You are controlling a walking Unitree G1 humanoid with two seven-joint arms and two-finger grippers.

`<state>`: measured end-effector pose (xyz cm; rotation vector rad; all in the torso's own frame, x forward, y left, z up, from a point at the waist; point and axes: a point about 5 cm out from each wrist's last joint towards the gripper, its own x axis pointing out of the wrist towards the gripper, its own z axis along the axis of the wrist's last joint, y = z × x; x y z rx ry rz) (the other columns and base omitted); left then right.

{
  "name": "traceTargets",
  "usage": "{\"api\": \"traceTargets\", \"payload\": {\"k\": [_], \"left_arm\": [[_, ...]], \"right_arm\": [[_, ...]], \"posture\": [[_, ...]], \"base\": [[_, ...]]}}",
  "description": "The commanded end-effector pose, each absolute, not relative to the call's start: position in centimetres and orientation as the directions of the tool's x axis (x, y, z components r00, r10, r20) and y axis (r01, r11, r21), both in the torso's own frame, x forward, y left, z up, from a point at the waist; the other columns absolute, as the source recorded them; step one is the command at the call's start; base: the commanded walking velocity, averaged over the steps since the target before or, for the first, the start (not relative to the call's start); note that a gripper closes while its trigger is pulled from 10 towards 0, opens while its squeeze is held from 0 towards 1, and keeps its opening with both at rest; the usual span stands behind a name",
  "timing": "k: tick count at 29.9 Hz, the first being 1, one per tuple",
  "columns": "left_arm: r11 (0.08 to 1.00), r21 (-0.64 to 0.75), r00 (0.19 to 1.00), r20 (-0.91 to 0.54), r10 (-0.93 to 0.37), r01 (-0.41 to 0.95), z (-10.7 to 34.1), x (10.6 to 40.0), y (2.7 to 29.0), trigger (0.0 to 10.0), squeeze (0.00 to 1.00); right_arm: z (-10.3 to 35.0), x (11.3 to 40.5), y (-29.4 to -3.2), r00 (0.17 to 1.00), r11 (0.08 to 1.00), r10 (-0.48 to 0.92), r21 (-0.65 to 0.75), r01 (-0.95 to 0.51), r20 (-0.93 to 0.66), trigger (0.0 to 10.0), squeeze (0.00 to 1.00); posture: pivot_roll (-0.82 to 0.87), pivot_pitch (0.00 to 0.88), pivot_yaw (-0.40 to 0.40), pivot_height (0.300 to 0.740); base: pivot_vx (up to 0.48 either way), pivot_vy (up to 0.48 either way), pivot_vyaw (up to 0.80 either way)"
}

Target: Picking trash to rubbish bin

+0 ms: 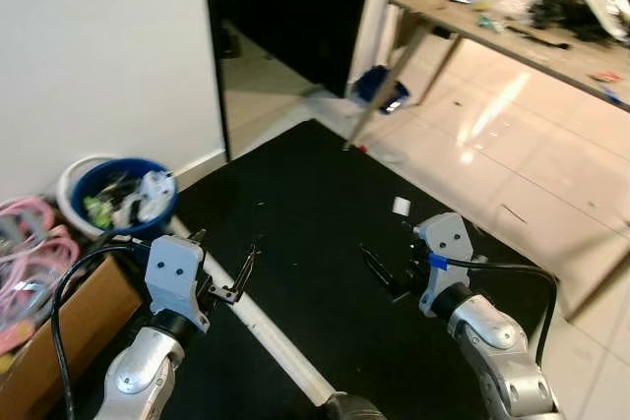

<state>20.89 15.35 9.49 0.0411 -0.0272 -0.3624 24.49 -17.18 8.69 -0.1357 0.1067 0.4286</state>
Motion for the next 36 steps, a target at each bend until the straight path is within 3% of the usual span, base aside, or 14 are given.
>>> {"api": "traceTargets", "payload": {"k": [1,36], "left_arm": [[0.935,0.033,0.936,-0.003,-0.352,0.352,9.02,20.67,15.48,10.0,0.00],[0.961,0.052,0.962,-0.012,-0.271,0.271,8.96,20.61,15.97,10.0,0.00]], "right_arm": [[8.54,24.45,-17.31,0.908,0.908,0.395,-0.092,-0.409,-0.136,10.0,0.00],[9.03,24.47,-17.85,0.935,0.930,0.345,-0.101,-0.352,-0.086,10.0,0.00]], "posture": [[-0.10,0.010,-0.040,0.740],[-0.12,0.006,-0.033,0.740]], "base": [[0.000,0.000,-0.80],[0.000,0.000,-0.78]]}}
